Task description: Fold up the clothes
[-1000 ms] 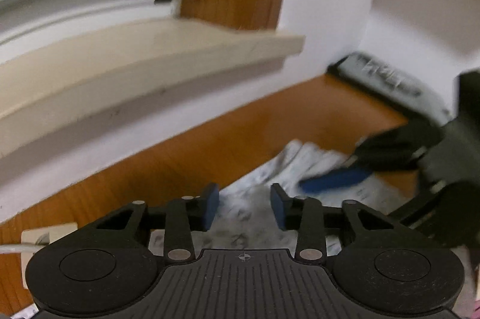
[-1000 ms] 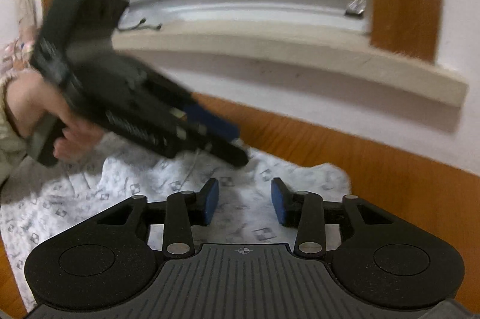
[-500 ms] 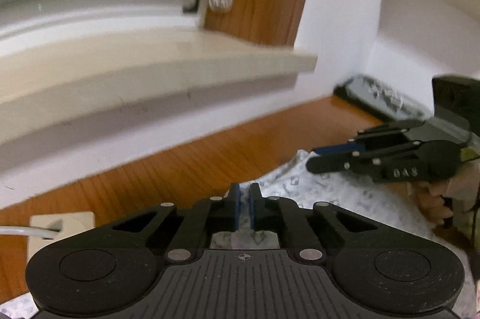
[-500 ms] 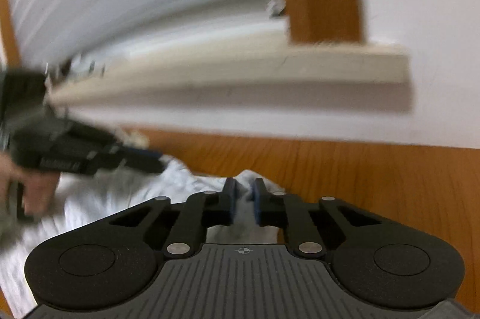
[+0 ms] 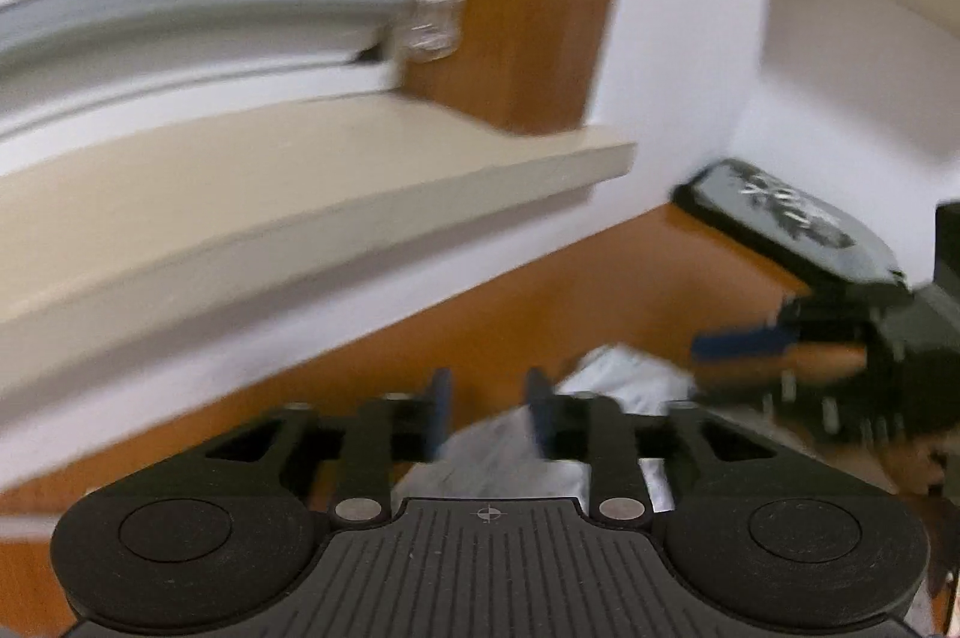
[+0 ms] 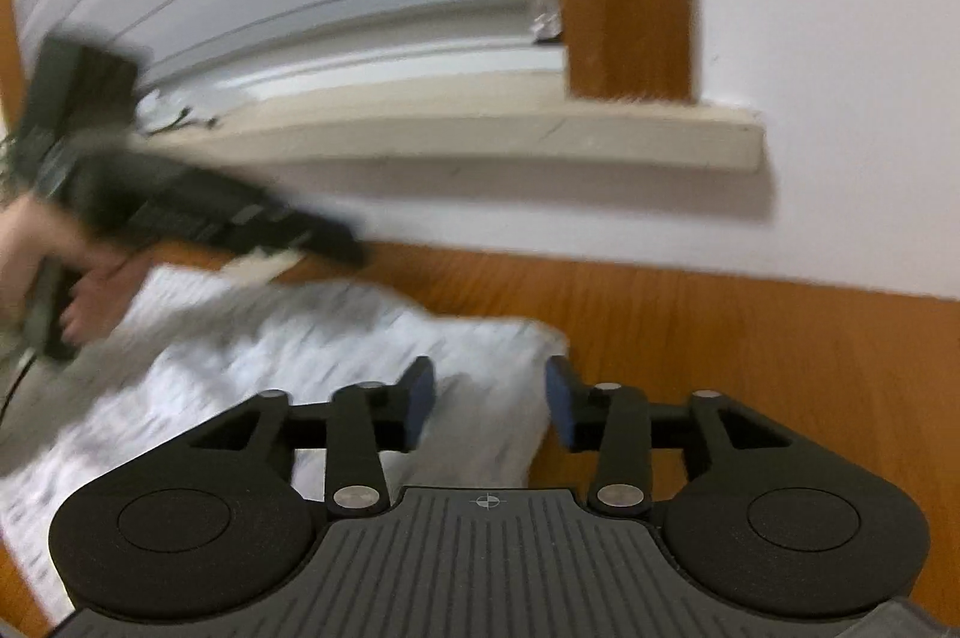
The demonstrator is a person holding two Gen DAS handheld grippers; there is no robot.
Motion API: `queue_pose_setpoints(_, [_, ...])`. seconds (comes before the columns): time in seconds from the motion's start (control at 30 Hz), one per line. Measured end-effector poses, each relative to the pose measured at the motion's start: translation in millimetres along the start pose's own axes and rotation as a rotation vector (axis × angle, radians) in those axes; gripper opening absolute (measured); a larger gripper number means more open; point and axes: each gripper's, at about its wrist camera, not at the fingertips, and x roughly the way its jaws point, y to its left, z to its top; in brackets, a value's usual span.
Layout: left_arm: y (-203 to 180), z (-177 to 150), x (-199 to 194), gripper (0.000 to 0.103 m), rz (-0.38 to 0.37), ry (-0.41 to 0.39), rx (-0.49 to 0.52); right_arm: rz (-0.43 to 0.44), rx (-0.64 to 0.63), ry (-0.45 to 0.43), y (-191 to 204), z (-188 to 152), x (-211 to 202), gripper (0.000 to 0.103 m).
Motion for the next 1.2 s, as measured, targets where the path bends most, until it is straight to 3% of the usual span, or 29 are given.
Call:
queue_pose_setpoints(0.3, [-16,20,90,0.045,-0.15,0.182,0.037,-0.027,0.0,0.017,19,-25,-7,0.048])
queue_pose_setpoints(0.33, [-17,19,93,0.042,-0.164,0.19,0.035,-0.03,-0.004,0.012,20,-27,-6,0.048])
queue_pose_setpoints(0.37, [-17,18,95,0.02,-0.176,0.191,0.039,-0.031,-0.006,0.009,20,-29,-7,0.048])
queue_pose_setpoints(0.4, [-17,17,93,0.008,-0.173,0.175,0.043,-0.031,-0.006,0.008,20,-30,-7,0.048])
queue_pose_setpoints(0.53, [-17,18,80,0.007,-0.113,0.067,0.061,-0.026,0.003,0.001,17,-34,-8,0.048])
queue_pose_setpoints(0.73, [-22,14,79,0.008,-0.083,0.026,0.08,-0.034,-0.006,-0.01,20,-34,-13,0.048])
queue_pose_setpoints(0.87, [-23,12,53,0.008,-0.026,-0.021,0.075,-0.039,-0.034,-0.047,26,-33,-24,0.048])
queue_pose_setpoints(1.07, [-21,-24,8,0.008,-0.003,0.019,0.103,0.028,-0.084,-0.075,43,-28,-35,0.047])
queue_pose_setpoints(1.2, [-7,-46,9,0.008,0.028,0.079,0.082,0.037,-0.18,0.0,57,-36,-21,0.047])
